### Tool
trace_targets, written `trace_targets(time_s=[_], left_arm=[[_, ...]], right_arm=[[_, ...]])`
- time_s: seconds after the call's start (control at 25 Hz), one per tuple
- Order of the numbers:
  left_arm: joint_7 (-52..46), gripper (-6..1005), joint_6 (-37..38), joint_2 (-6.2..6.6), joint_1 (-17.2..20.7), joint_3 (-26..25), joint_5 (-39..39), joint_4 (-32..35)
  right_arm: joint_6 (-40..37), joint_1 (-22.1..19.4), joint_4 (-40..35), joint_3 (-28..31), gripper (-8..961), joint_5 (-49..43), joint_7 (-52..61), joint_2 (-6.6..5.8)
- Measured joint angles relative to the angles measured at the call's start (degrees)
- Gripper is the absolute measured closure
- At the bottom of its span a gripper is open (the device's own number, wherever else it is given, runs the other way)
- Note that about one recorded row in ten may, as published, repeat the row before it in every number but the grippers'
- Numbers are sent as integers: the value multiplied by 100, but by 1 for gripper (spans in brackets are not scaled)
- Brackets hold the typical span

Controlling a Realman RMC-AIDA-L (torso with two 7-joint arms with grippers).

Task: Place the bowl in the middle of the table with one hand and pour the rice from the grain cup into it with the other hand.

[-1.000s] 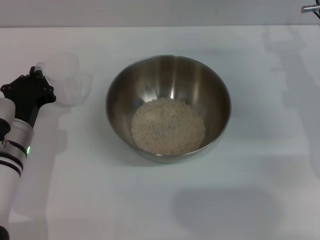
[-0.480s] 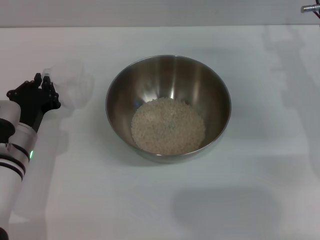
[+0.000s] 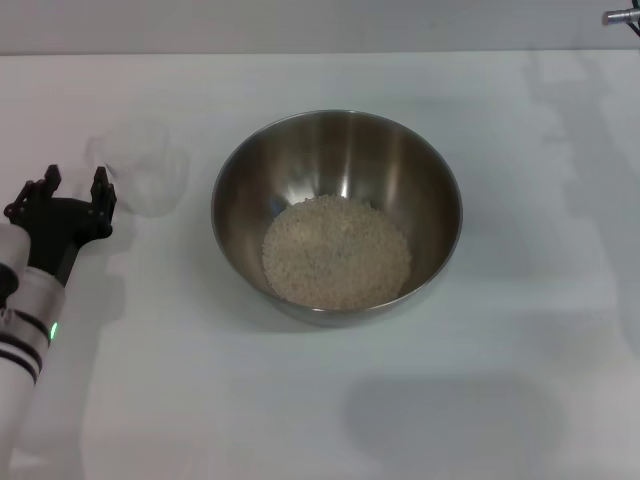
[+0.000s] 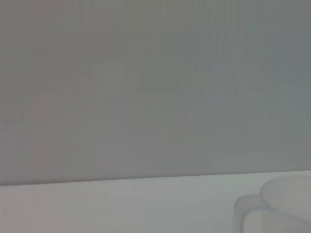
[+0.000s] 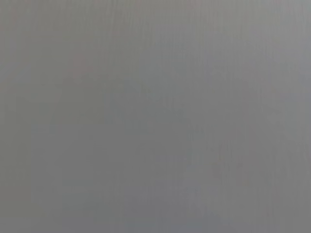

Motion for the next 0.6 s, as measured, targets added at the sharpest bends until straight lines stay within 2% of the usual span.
trace_targets(time_s=[0.2, 0.28, 0.36, 0.44, 0.48, 0.52, 0.6], left_arm=[[3, 418, 224, 30, 401, -3, 163, -211], [-155, 351, 739, 28, 752, -3, 580, -244], [-258, 284, 994, 18, 890, -2, 732, -246], [-512, 277, 1513, 2, 1090, -3, 943, -195], [-1073, 273, 2258, -15, 1198, -1, 1117, 54], [-1073, 270, 2258, -15, 1198, -1, 1117, 54], [-1520, 263, 2732, -19, 1185, -1, 1176, 297]], right_arm=[[0, 0, 78, 15, 351, 5, 0, -4], [-1, -15, 84, 57, 351, 13, 0, -5], [-1, -22, 84, 76, 350, 18, 0, -5], [0, -39, 87, 120, 350, 25, 0, -2], [-1, -68, 91, 159, 350, 32, 13, 12], [-1, -68, 91, 159, 350, 32, 13, 12], [-1, -115, 86, 175, 351, 31, 43, 41]])
